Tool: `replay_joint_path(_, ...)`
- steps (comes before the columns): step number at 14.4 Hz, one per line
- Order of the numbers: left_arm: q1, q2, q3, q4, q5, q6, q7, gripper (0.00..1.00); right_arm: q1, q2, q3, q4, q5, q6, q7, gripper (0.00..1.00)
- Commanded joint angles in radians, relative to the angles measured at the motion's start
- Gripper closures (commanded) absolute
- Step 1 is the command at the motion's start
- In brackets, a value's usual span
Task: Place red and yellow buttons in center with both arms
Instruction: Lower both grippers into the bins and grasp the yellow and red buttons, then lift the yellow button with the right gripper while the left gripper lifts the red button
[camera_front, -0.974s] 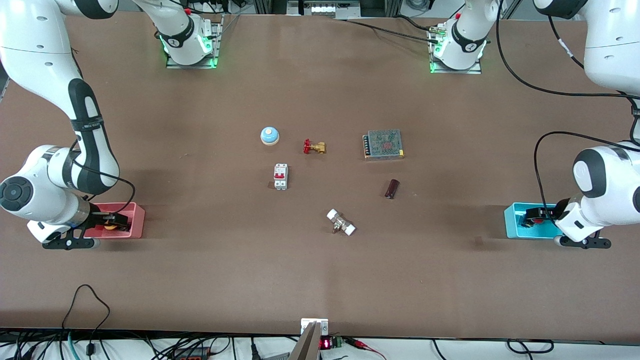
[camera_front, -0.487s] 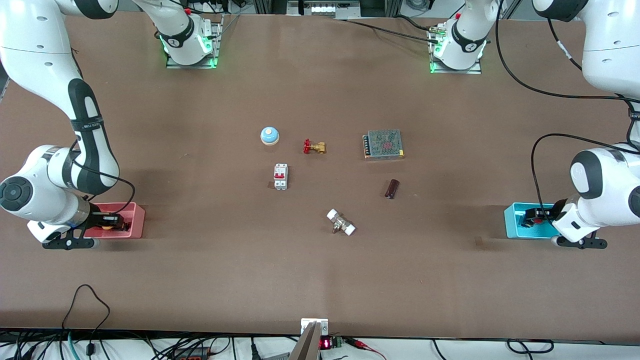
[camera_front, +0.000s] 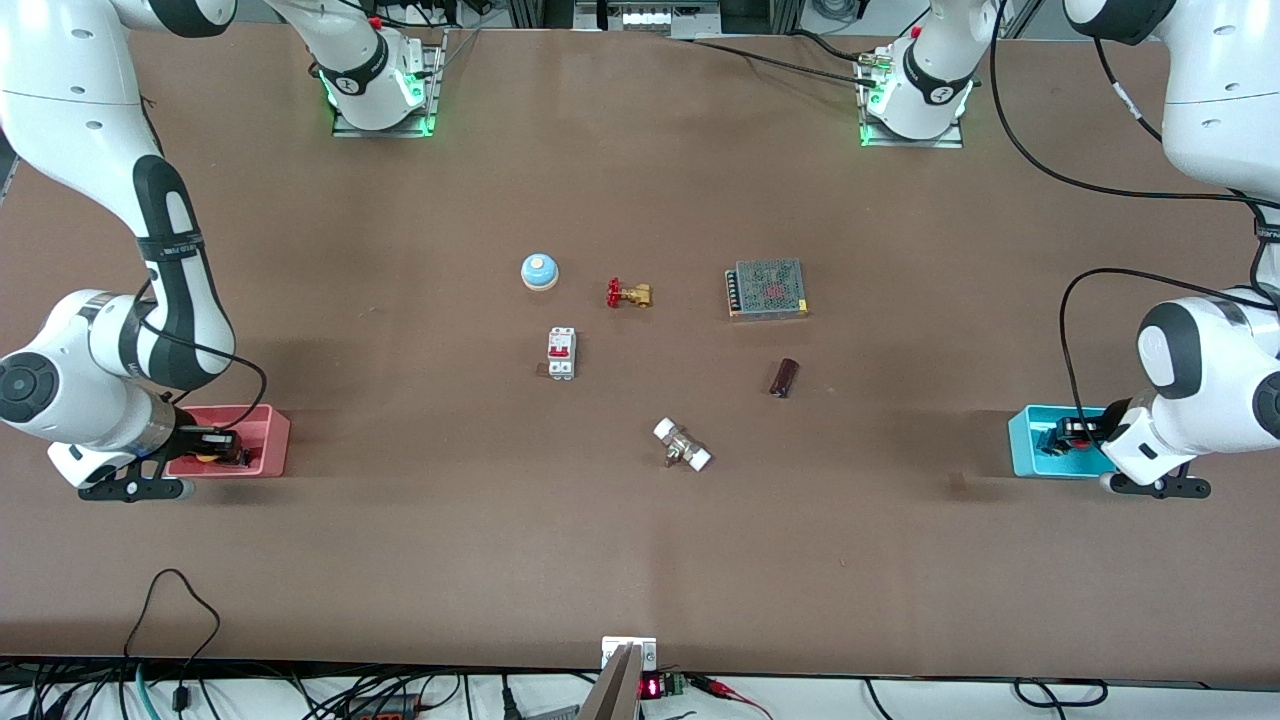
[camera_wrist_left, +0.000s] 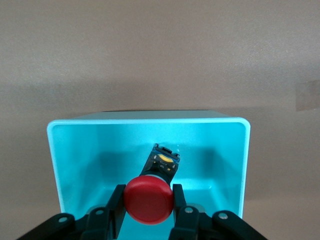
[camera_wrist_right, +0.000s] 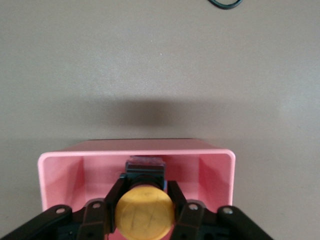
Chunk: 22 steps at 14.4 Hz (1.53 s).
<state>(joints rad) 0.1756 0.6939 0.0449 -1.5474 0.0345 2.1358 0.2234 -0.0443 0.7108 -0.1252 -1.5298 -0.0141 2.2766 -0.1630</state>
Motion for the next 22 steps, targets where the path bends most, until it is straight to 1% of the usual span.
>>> replay_joint_path(1, 0.001, 0.004, -0.002, 0.027, -0.005, -0.007, 0.001, 0.74, -0.003, -0.057, 0.012, 0.002, 0.011, -0.057, -0.020, 0.61)
replay_joint_path(3, 0.001, -0.014, -0.002, 0.029, -0.004, -0.011, 0.001, 0.77, 0.012, -0.095, 0.012, 0.022, 0.011, -0.124, -0.020, 0.62)
replay_joint_path(6, -0.001, -0.074, -0.003, 0.021, -0.002, -0.019, 0.001, 0.78, 0.062, -0.102, 0.012, 0.121, 0.016, -0.268, -0.007, 0.62)
replay_joint_path(7, -0.004, -0.095, -0.005, 0.021, -0.002, -0.037, 0.001, 0.78, 0.085, -0.102, 0.012, 0.132, 0.016, -0.278, 0.006, 0.62)
replay_joint_path(9, -0.010, -0.138, -0.008, 0.021, 0.002, -0.080, -0.006, 0.78, 0.135, -0.099, 0.012, 0.132, 0.023, -0.272, 0.069, 0.62)
replay_joint_path(11, -0.022, -0.171, -0.011, 0.012, 0.002, -0.108, -0.025, 0.78, 0.202, -0.093, 0.012, 0.128, 0.081, -0.269, 0.114, 0.62)
replay_joint_path(12, -0.031, -0.175, -0.013, 0.012, 0.002, -0.128, -0.050, 0.78, 0.233, -0.088, 0.012, 0.126, 0.092, -0.269, 0.143, 0.62)
replay_joint_path(15, -0.079, -0.198, -0.022, 0.004, -0.002, -0.174, -0.140, 0.78, 0.320, -0.061, 0.012, 0.125, 0.092, -0.260, 0.279, 0.62)
replay_joint_path(17, -0.094, -0.198, -0.057, 0.003, -0.002, -0.197, -0.212, 0.78, 0.375, -0.028, 0.010, 0.125, 0.086, -0.226, 0.338, 0.62)
replay_joint_path(20, -0.100, -0.195, -0.140, -0.023, -0.002, -0.191, -0.353, 0.78, 0.411, 0.009, 0.012, 0.123, 0.095, -0.192, 0.378, 0.62)
replay_joint_path(22, -0.128, -0.185, -0.164, -0.040, -0.002, -0.180, -0.433, 0.78, 0.426, 0.033, 0.010, 0.123, 0.095, -0.181, 0.381, 0.61)
